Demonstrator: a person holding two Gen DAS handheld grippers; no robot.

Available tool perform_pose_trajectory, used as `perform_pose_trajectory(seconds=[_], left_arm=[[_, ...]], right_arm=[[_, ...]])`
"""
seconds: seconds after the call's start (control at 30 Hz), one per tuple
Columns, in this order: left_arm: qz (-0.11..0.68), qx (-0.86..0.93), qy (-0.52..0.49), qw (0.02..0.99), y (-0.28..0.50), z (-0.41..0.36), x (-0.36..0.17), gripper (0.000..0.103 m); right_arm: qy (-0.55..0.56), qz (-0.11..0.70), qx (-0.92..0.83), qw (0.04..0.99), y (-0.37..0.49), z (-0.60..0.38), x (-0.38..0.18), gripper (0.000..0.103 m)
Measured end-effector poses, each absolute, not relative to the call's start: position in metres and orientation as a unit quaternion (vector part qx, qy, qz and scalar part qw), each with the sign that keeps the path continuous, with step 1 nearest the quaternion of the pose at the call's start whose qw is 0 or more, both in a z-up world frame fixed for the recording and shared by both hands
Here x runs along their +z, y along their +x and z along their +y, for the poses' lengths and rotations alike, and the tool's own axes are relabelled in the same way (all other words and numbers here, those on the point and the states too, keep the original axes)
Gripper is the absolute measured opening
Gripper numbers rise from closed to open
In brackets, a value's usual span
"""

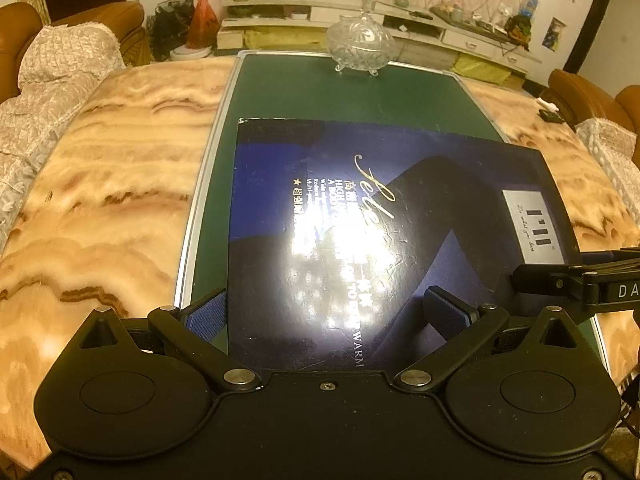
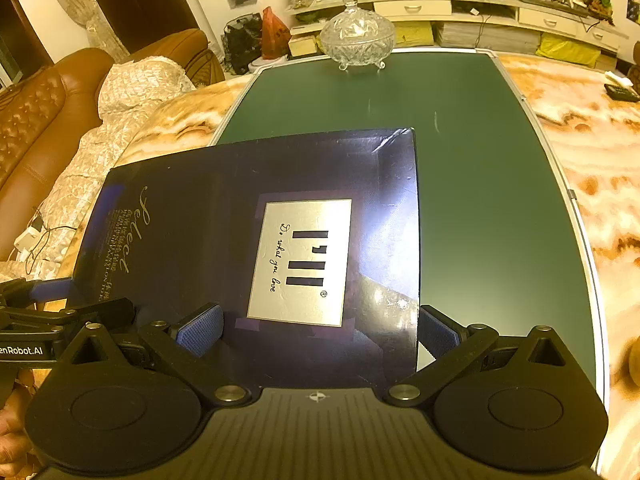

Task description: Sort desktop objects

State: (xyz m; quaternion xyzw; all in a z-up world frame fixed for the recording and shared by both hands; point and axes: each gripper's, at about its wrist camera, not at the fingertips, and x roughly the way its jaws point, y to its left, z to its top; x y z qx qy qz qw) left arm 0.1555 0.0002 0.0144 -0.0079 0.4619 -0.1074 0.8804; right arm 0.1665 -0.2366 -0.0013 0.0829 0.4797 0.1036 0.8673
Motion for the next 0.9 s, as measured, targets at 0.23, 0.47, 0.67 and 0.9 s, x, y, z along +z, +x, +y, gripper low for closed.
perform_pose_trajectory(seconds=[0.23,0.47,0.67,0.9], left_arm=[[0.462,-0.110,-0.009,0.880,0.143,0.000,0.015,0.103],[0.461,-0.110,-0.010,0.881,0.131,0.002,0.015,0.103],[0.462,-0.108,-0.010,0.880,0.121,0.005,0.012,0.103],[0.463,-0.110,-0.013,0.879,0.111,0.007,0.011,0.103]], right_arm=[[0.080,0.480,0.104,0.867,0.155,-0.238,0.000,0.103],[0.077,0.479,0.103,0.868,0.145,-0.236,0.000,0.103],[0.076,0.480,0.105,0.867,0.137,-0.233,-0.002,0.103],[0.075,0.483,0.105,0.866,0.126,-0.232,-0.003,0.103]])
